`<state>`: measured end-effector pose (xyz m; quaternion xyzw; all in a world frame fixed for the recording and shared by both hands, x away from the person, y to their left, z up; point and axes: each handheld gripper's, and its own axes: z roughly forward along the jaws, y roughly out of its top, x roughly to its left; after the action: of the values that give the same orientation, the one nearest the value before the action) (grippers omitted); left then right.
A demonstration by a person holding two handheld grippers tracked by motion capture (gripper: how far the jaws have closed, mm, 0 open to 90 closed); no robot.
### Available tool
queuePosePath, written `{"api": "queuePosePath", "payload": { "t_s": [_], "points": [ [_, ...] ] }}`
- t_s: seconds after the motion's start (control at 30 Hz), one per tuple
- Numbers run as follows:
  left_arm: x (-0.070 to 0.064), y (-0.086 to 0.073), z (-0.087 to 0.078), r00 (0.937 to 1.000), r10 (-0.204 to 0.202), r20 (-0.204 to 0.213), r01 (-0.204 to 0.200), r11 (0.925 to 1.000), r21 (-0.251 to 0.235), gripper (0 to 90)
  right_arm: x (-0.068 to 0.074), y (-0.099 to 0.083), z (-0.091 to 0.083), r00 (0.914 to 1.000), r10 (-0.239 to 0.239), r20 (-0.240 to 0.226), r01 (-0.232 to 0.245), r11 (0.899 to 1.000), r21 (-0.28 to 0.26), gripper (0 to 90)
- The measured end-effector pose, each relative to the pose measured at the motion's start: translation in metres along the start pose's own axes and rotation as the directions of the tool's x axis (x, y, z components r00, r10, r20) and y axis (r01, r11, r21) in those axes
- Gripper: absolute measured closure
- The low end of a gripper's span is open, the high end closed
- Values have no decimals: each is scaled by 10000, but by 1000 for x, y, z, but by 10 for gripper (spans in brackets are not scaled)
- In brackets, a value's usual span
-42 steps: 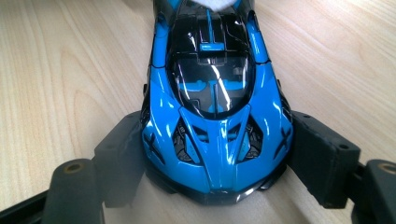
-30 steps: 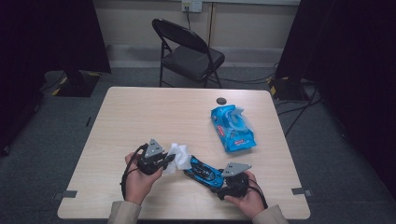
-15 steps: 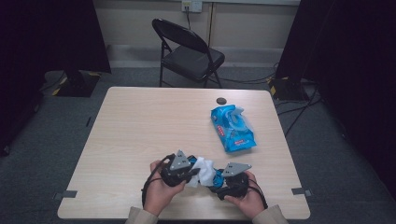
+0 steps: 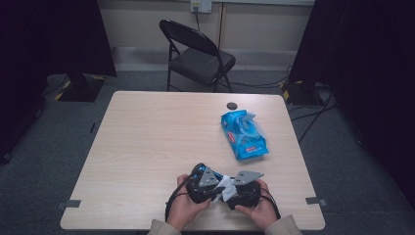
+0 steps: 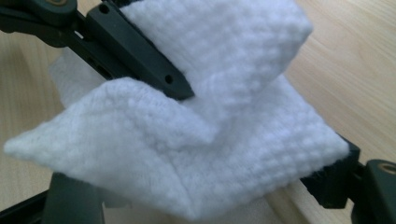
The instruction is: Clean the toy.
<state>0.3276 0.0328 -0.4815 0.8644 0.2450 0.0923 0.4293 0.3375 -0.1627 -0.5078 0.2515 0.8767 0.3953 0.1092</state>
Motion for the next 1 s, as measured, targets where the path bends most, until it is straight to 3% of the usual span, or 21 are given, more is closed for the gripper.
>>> {"api": "queuePosePath", "payload": {
  "t_s": [0.33, 0.73, 1.0],
  "points": [
    [2, -9, -1, 9996, -256, 148, 264, 9982, -547, 833, 0, 0, 0, 10000, -12, 1, 12, 10000, -3, 253],
    [13, -16, -14, 9979, -649, -16, 648, 9973, -352, 818, 0, 0, 0, 10000, 23, -3, -23, 10000, 13, 253],
    [21, -22, -24, 9971, -690, -330, 685, 9975, -166, 819, 0, 0, 0, 10000, 32, 2, -32, 10000, 11, 253]
  ]
}}
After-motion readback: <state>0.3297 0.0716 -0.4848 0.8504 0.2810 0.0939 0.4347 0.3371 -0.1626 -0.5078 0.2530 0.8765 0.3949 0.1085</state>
